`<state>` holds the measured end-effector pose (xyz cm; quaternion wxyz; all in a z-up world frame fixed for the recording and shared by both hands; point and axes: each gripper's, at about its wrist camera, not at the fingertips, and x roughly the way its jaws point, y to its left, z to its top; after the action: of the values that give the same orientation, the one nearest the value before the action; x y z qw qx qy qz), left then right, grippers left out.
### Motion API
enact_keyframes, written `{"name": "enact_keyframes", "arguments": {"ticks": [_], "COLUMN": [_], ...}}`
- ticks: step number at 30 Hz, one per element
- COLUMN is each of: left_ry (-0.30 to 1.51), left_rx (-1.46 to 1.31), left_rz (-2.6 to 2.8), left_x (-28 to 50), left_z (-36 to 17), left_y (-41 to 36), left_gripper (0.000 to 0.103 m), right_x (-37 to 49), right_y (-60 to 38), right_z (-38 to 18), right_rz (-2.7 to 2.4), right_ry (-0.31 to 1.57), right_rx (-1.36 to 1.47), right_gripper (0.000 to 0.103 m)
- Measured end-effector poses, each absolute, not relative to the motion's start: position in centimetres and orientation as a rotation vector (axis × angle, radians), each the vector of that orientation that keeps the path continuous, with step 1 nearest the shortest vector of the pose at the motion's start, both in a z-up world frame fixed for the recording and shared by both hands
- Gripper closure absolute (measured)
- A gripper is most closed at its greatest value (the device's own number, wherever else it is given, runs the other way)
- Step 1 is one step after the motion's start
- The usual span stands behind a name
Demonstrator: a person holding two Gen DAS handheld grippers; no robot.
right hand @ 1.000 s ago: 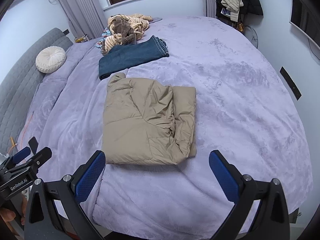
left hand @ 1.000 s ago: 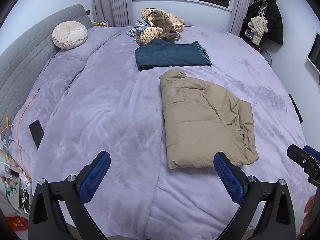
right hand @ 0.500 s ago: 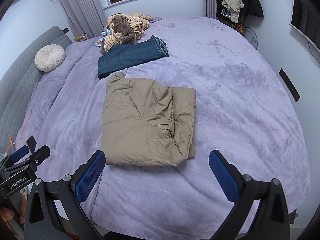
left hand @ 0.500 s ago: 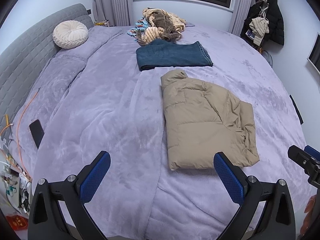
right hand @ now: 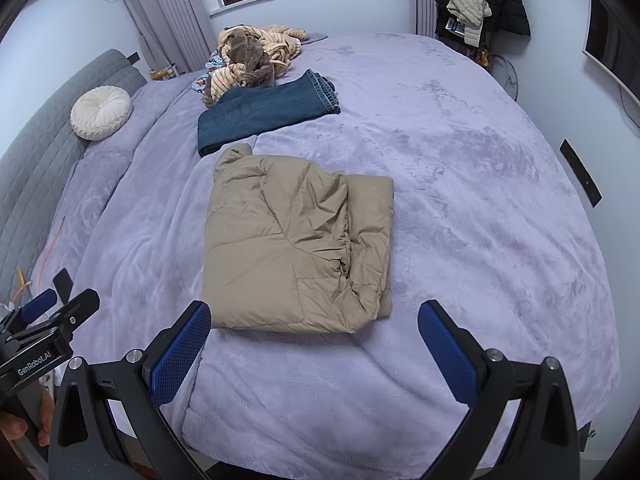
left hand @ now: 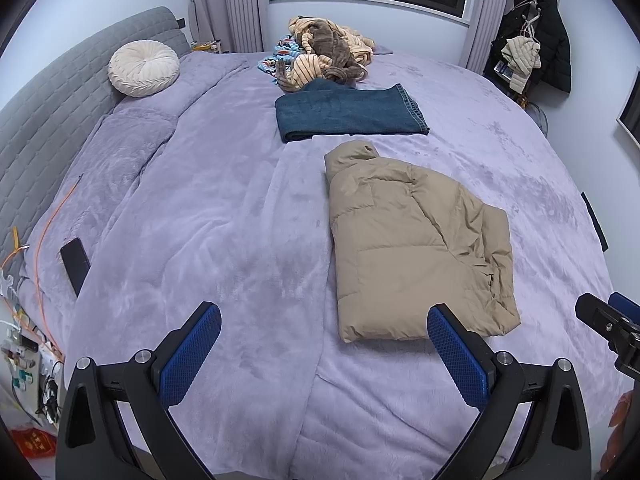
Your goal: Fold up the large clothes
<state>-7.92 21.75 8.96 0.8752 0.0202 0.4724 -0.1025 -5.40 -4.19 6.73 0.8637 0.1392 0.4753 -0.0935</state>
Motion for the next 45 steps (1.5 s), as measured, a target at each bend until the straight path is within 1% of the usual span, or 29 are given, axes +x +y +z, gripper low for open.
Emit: {"name": "enact_keyframes", "arguments": {"ticks": [45], "left_ry": [0.984], "left_rx": [0.041], "left_rz": [-0.209], "left_x": [-7.92], "left_z": [8.98], "left_y": [22.08], "left_gripper": [0.000], "right_x": [-5.36], "right_y": [-3.81], "right_z": [6.89], "right_rz": [-0.194], "right_ry": [0.995], "right_rx": [0.287], "right_gripper": [0.000]}}
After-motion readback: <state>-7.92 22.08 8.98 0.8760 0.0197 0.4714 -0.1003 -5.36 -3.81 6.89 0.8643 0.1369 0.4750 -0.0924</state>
